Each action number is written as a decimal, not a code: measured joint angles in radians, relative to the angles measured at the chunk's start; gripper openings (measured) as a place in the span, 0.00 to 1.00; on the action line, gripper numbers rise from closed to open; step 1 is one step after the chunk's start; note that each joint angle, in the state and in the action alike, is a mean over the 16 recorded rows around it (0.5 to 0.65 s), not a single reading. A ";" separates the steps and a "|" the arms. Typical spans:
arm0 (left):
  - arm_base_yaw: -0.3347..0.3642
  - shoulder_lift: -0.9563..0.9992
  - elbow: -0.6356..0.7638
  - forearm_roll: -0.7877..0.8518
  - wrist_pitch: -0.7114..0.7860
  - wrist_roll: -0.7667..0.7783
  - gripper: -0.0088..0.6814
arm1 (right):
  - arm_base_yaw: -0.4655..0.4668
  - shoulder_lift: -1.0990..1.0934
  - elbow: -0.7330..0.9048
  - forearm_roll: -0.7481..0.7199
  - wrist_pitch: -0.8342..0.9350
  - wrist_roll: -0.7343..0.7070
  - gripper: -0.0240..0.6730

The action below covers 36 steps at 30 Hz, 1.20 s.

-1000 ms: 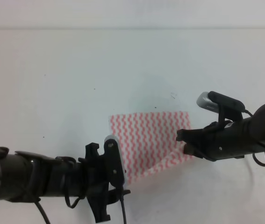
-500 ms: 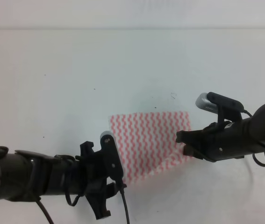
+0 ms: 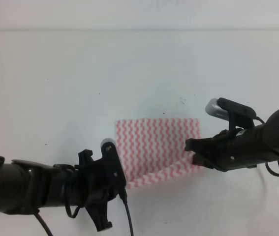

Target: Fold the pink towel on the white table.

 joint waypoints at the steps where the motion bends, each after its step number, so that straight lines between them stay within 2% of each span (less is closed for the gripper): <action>1: 0.000 -0.002 0.000 0.000 -0.001 -0.002 0.02 | 0.000 0.000 0.000 0.000 0.001 0.000 0.01; 16: 0.001 -0.012 -0.016 -0.001 0.030 -0.067 0.01 | 0.000 -0.007 0.000 0.012 -0.003 -0.002 0.01; 36: 0.000 -0.007 -0.081 0.000 -0.047 -0.101 0.01 | 0.000 -0.009 0.000 0.018 -0.018 -0.003 0.01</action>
